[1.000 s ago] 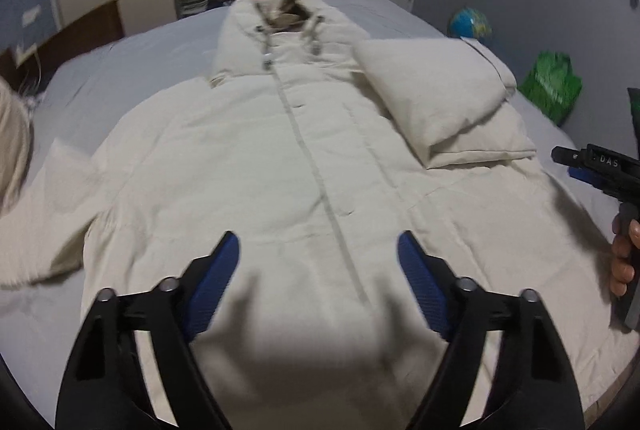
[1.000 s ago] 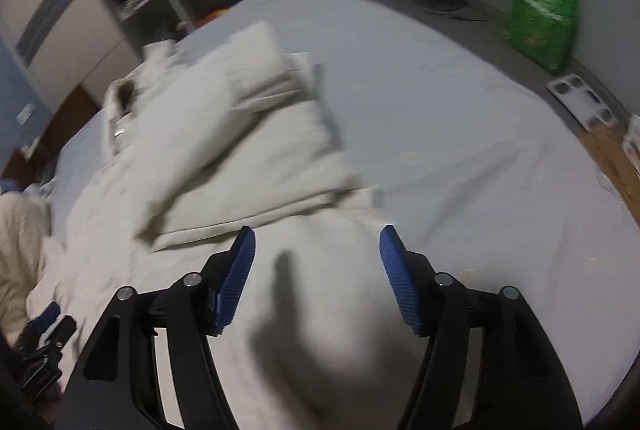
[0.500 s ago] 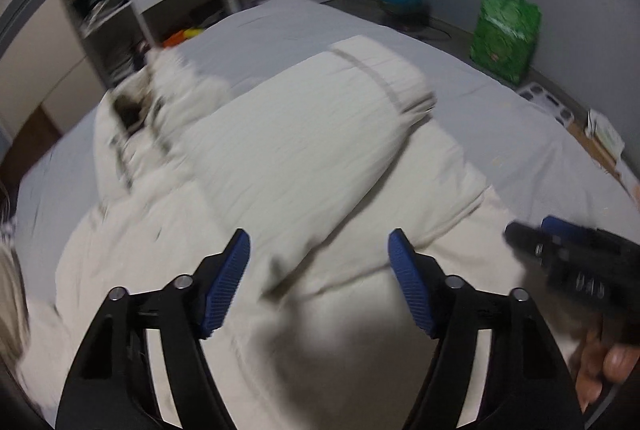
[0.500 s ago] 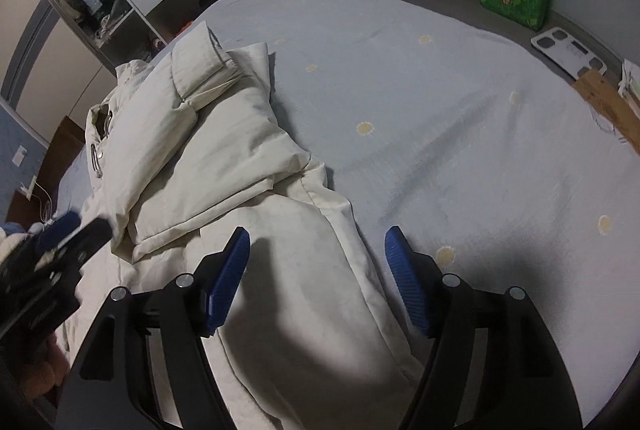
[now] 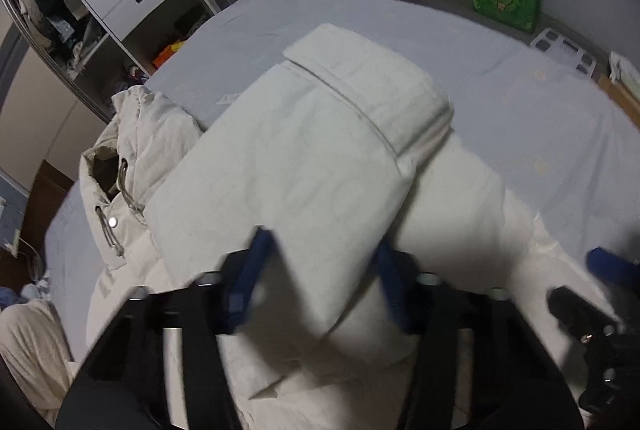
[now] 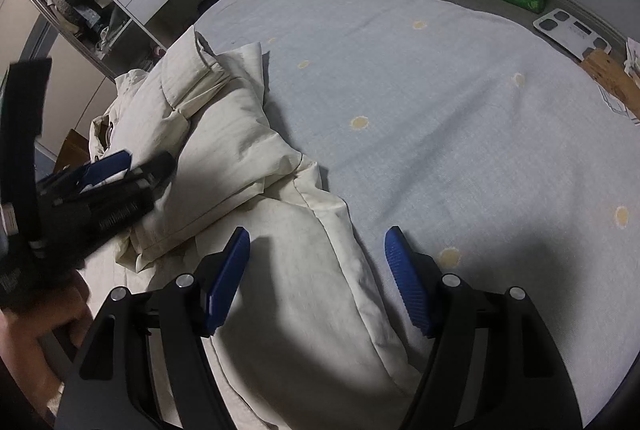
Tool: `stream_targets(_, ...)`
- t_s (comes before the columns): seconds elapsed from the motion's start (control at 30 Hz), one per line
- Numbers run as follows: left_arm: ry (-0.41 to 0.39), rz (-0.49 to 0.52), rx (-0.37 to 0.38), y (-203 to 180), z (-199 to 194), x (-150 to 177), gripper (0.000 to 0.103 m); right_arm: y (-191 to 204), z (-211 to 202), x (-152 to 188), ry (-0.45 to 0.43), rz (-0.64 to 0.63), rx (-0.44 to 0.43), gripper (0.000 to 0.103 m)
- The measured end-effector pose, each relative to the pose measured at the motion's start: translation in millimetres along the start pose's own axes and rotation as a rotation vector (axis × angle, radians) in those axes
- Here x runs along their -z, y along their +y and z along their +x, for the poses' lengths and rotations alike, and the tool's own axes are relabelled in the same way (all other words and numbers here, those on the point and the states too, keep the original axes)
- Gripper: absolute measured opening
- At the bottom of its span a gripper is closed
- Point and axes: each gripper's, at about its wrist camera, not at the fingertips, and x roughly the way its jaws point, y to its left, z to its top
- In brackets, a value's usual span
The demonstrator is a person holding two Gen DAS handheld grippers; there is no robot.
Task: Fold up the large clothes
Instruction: 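Move the left gripper to the other sleeve cuff of the coat, then grasp the sleeve with the left gripper and fold it across the coat body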
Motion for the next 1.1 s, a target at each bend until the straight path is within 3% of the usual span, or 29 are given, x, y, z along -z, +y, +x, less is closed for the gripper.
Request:
stream_targets(0.07, -0.011, -0.012, 0.024, 7, -5, -3, 0.017, 1, 1, 0, 0.0, -0.003, 0.0, 0.066)
stream_targets(0.17, -0.053, -0.056, 0.04, 21, -19, -1, 0.008, 2, 1, 0, -0.002, -0.004, 0.003, 0.066)
stream_targets(0.33, -0.124, -0.192, 0.033, 54, -45, 12, 0.006, 5, -1, 1, -0.007, -0.016, 0.01, 0.066)
stream_targets(0.57, -0.195, -0.385, -0.048, 106, -79, 54, 0.005, 10, -3, 2, -0.019, -0.038, 0.02, 0.066)
stream_targets(0.9, -0.148, -0.589, -0.083, 147, -81, 128, 0.003, 16, -6, 4, -0.03, -0.07, 0.034, 0.066)
stream_targets(1.1, -0.077, -0.719, -0.055, 159, -64, 169, 0.003, 18, -6, 4, -0.035, -0.087, 0.045, 0.066)
